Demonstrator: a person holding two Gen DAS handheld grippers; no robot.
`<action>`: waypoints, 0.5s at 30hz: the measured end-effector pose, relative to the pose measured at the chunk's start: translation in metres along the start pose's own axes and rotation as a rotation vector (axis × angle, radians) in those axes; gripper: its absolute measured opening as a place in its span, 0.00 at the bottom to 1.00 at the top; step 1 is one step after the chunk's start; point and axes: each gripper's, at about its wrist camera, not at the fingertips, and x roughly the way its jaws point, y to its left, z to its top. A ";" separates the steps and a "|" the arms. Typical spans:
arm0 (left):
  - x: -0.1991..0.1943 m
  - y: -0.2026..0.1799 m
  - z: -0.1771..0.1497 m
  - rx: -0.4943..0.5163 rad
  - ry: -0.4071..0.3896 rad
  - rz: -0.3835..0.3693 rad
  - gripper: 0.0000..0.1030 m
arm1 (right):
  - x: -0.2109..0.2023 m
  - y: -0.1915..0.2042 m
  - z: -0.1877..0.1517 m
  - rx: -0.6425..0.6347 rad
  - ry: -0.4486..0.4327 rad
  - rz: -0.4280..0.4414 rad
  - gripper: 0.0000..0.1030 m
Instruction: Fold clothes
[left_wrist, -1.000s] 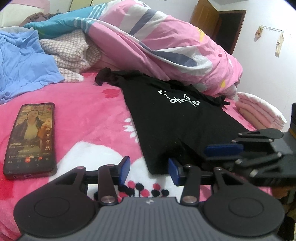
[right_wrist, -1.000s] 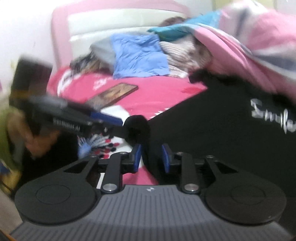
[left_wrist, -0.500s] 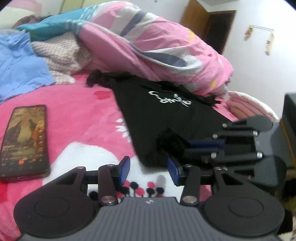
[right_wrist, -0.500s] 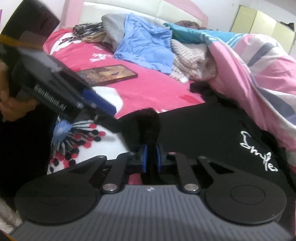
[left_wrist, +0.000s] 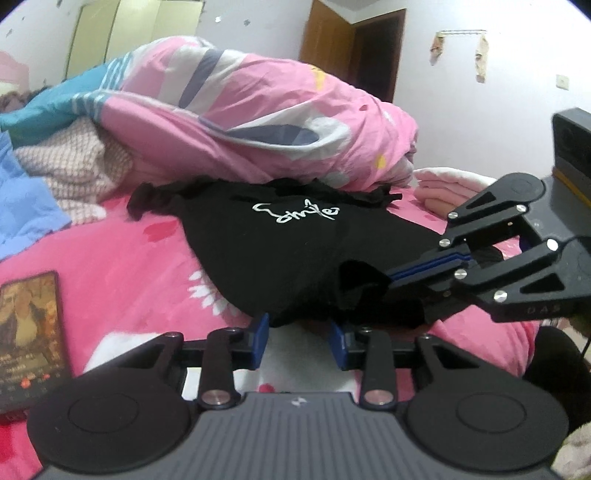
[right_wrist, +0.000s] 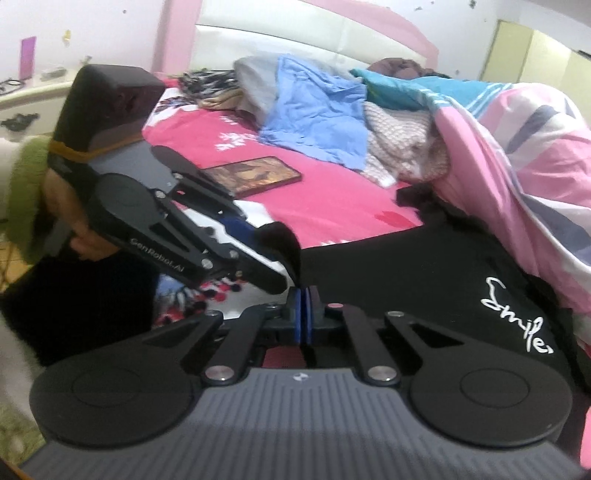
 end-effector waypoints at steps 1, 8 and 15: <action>-0.002 -0.001 0.000 0.010 0.000 0.005 0.36 | -0.001 0.000 0.000 -0.002 0.003 0.007 0.01; -0.019 0.014 -0.011 -0.243 0.077 -0.055 0.38 | 0.004 0.003 -0.006 0.019 0.016 0.022 0.01; -0.019 0.033 -0.031 -0.562 0.065 -0.155 0.38 | 0.012 0.008 -0.015 0.072 0.019 0.026 0.02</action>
